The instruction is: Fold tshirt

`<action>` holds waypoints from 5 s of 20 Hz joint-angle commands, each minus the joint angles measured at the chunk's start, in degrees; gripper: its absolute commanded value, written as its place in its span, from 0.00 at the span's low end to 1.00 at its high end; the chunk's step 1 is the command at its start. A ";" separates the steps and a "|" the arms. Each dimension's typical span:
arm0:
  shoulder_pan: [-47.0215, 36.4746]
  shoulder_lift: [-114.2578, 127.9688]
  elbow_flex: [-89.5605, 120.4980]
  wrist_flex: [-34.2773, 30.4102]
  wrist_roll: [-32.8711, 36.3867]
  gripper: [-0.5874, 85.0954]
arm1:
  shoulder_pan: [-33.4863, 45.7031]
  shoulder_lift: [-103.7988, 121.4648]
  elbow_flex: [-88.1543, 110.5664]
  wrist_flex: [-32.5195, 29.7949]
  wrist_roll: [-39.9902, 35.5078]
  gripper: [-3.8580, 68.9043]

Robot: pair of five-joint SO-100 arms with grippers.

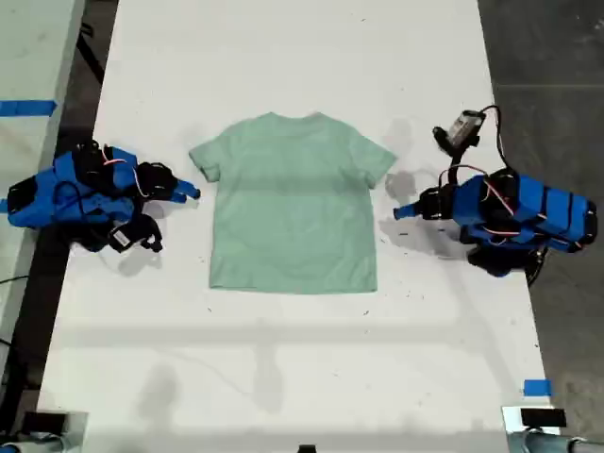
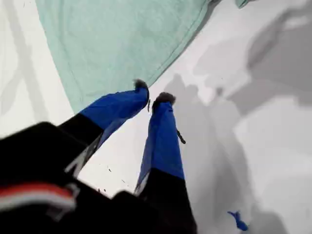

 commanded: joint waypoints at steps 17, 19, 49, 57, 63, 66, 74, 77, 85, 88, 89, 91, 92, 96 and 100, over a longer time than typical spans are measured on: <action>1.41 -0.09 -1.58 2.81 -8.09 0.01 | -0.79 0.35 -5.01 0.18 36.91 0.03; 0.26 -0.18 -3.78 3.25 -8.17 0.01 | -0.70 -1.32 -8.44 2.29 36.30 0.03; -26.19 -67.94 -66.01 8.53 19.78 0.01 | 33.57 -74.09 -74.88 13.10 -7.65 0.02; -27.07 -69.61 -66.45 8.53 20.39 0.01 | 35.77 -77.87 -72.25 10.37 -15.12 0.41; -26.54 -70.14 -66.45 8.00 20.39 0.01 | 36.83 -84.02 -65.57 0.09 -21.09 0.39; -26.28 -70.66 -66.53 8.00 20.39 0.01 | 36.65 -90.53 -65.13 -5.01 -22.50 0.39; -25.66 -70.75 -66.27 8.44 20.13 0.01 | 37.09 -106.96 -64.51 -16.08 -25.22 0.40; -25.58 -70.75 -66.18 8.53 20.13 0.01 | 36.56 -111.88 -66.09 -17.05 -25.49 0.32; -25.05 -69.87 -65.13 8.53 19.78 0.01 | 37.44 -113.99 -69.70 -13.62 -26.46 0.03; -25.05 -67.76 -63.81 8.61 19.51 0.01 | 37.44 -112.68 -72.95 -8.00 -25.66 0.02; -25.05 -67.32 -63.46 8.70 19.42 0.01 | 37.35 -110.92 -74.09 -5.54 -25.31 0.02; -25.05 -66.62 -63.02 8.88 19.34 0.01 | 37.62 -107.49 -78.75 1.58 -24.87 0.02; -25.05 -66.62 -63.02 8.88 19.34 0.01 | 37.88 -106.26 -82.09 5.80 -24.96 0.02; -24.87 -66.62 -62.75 8.44 19.34 0.01 | 35.07 -105.47 -95.98 15.21 -22.59 0.02; -24.70 -66.71 -62.49 7.91 19.25 0.01 | 26.46 -112.06 -107.67 13.71 -13.80 0.02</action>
